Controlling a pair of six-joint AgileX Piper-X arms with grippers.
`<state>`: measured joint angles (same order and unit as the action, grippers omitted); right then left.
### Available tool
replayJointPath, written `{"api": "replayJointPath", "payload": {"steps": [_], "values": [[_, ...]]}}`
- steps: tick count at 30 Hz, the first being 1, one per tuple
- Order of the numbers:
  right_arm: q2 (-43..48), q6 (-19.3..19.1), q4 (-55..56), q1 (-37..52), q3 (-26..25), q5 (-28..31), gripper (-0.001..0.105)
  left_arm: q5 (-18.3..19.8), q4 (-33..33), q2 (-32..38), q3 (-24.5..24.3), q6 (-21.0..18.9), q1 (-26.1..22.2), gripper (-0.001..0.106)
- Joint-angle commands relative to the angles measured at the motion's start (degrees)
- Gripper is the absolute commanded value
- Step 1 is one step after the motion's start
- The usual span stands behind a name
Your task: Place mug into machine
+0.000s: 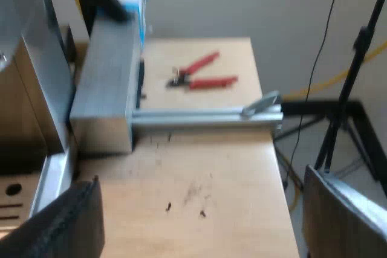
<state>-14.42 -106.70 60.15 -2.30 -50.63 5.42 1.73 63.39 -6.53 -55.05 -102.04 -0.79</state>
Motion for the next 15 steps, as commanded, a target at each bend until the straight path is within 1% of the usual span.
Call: {"api": "replayJointPath", "payload": {"steps": [1, 2, 5, 6, 9, 13, 14, 15], "values": [[3.97, 0.22, 1.51, 0.04, -0.29, -0.57, 0.070, -1.17, -0.08, 4.56, -0.21, 0.83, -0.07, 0.082], [7.76, 0.22, 3.14, 0.04, -0.29, -0.57, 0.070, -1.17, 0.12, 6.46, -0.21, 0.81, -0.07, 0.082], [12.43, 1.01, 4.84, 0.04, -0.29, -0.57, 0.070, -1.17, 0.74, 9.56, -0.21, 0.81, -0.07, 0.082], [13.81, 1.03, 5.20, 0.04, -0.29, -0.57, 0.070, -1.17, 0.74, 9.56, -0.21, 0.81, -0.07, 0.082], [18.01, 1.16, 6.22, 0.04, -0.74, -0.57, 0.070, -1.17, 4.61, 15.33, -0.29, 0.81, -0.07, 0.082], [17.07, 1.10, 7.93, -0.17, -1.54, -1.11, 0.070, -1.17, 7.94, 15.64, -1.08, 0.81, -0.07, 0.082], [17.28, 1.06, 7.40, -0.16, -1.19, -2.27, 0.070, -2.18, 11.72, 15.41, -1.28, 0.71, -0.26, 0.082], [17.40, 1.06, 6.92, -0.16, -0.80, -2.62, 0.070, -2.47, 12.01, 15.41, -1.13, 0.71, -0.26, 0.082]]}}
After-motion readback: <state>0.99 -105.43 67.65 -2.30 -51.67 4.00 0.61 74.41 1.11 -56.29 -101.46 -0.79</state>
